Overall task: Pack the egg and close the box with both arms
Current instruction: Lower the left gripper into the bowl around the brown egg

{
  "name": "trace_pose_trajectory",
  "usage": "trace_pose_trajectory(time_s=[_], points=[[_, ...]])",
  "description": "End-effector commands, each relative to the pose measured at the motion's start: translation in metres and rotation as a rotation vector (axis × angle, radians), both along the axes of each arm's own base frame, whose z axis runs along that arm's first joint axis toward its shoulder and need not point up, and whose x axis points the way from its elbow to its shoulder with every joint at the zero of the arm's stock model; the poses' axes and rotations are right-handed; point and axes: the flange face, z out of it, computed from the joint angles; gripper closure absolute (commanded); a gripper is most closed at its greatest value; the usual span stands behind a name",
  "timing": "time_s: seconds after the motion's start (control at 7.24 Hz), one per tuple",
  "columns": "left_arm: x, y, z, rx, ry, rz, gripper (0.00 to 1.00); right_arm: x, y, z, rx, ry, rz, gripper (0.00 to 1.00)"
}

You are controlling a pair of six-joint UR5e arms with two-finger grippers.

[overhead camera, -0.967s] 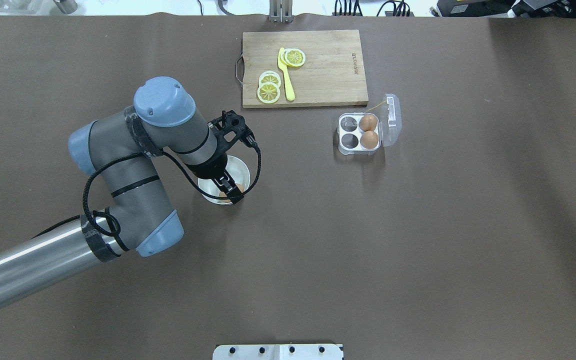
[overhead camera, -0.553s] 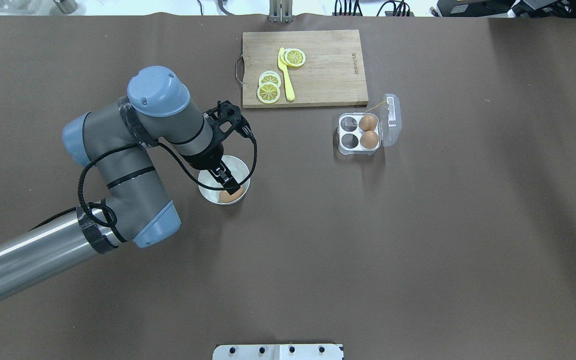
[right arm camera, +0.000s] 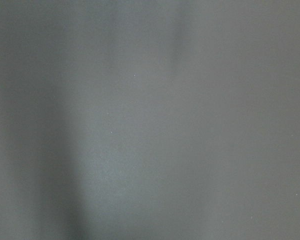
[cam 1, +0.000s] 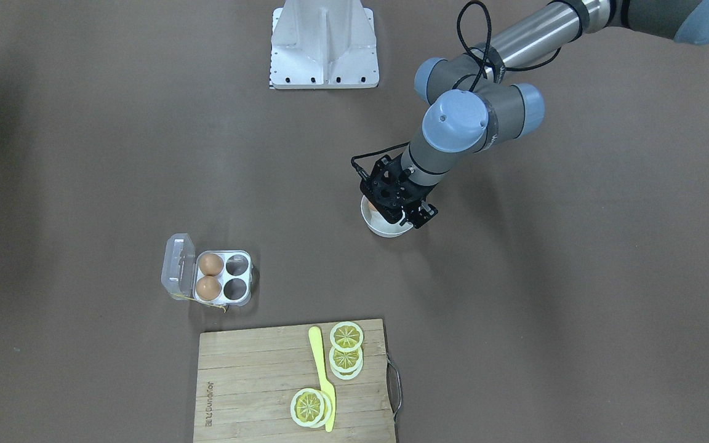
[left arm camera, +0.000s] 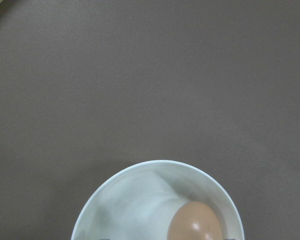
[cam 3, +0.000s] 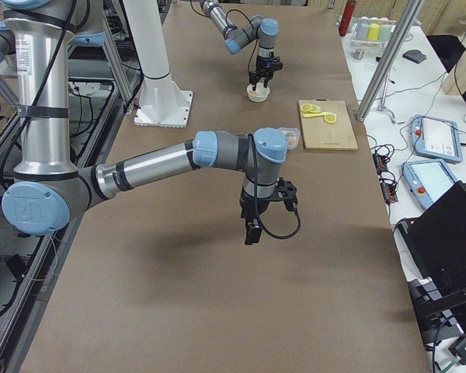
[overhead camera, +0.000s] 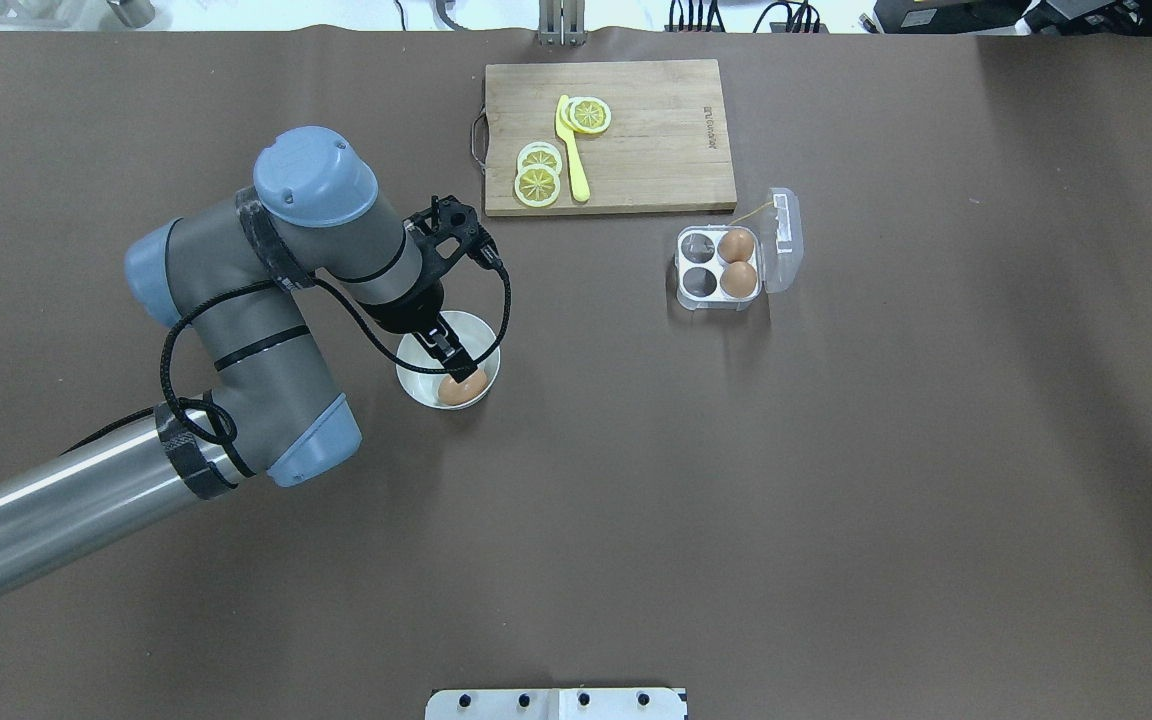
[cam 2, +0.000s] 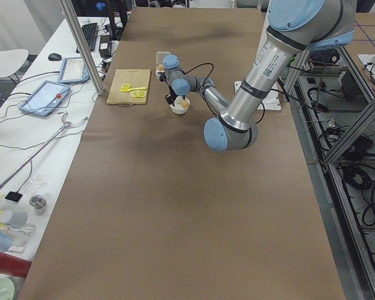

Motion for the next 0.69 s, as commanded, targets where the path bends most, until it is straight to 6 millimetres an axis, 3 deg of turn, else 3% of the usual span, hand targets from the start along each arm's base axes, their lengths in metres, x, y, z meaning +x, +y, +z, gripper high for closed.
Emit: trace_pose_trajectory(time_s=[0.0, 0.55], points=[[0.001, 0.0003, 0.0001, -0.002, 0.0, 0.0, 0.2, 0.0, 0.0, 0.0004, -0.001, 0.0, 0.0, 0.0], [0.0047, 0.0003, 0.0069, -0.012, -0.011, 0.002, 0.2, -0.0014, -0.0002, 0.0004, -0.001, 0.0, -0.003, 0.0]])
